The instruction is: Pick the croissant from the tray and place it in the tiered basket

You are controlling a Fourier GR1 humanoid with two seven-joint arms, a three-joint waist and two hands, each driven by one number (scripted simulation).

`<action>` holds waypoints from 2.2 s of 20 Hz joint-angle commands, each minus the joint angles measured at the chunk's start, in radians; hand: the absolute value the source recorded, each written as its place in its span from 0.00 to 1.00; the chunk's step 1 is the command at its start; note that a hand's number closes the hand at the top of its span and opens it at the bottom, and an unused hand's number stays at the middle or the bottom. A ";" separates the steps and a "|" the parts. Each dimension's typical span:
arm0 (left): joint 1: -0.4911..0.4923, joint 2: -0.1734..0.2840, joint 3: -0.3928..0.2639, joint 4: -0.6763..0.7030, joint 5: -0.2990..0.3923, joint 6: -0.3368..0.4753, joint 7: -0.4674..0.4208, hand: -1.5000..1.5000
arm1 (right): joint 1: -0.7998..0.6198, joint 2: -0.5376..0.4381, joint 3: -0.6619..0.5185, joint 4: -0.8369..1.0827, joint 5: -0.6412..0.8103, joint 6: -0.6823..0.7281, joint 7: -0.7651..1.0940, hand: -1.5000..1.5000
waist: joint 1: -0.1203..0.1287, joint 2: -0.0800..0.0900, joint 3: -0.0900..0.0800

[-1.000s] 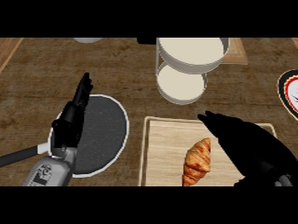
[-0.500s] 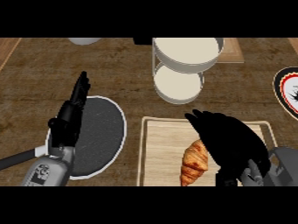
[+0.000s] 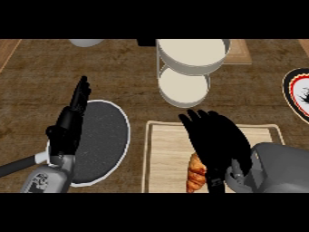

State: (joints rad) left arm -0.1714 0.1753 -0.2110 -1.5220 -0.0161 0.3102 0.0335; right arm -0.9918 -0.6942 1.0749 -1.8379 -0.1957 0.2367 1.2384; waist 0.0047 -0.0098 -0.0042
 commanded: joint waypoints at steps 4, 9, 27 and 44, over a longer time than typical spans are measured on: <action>0.011 0.007 0.012 -0.037 0.004 -0.004 0.014 0.50 | -0.015 -0.021 0.037 0.017 0.012 0.020 0.249 0.00 | -0.014 -0.001 0.002; 0.005 -0.019 -0.013 -0.056 -0.027 0.025 0.065 0.50 | 0.025 0.013 0.067 0.034 0.008 -0.027 0.249 0.00 | -0.014 0.001 0.003; 0.054 -0.004 0.019 -0.031 -0.013 -0.037 -0.016 0.50 | 0.116 0.116 0.079 0.106 0.092 -0.081 0.193 0.00 | 0.001 0.006 0.003; -0.018 -0.023 0.064 0.017 -0.025 -0.036 0.005 0.50 | 0.185 0.176 0.042 0.208 0.148 -0.060 0.157 0.00 | -0.009 0.008 0.003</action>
State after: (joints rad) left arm -0.1596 0.1460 -0.1734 -1.5354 -0.0452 0.2802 0.0360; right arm -0.8123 -0.5730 1.1324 -1.6409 -0.0631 0.1590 1.1862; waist -0.0021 -0.0030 -0.0011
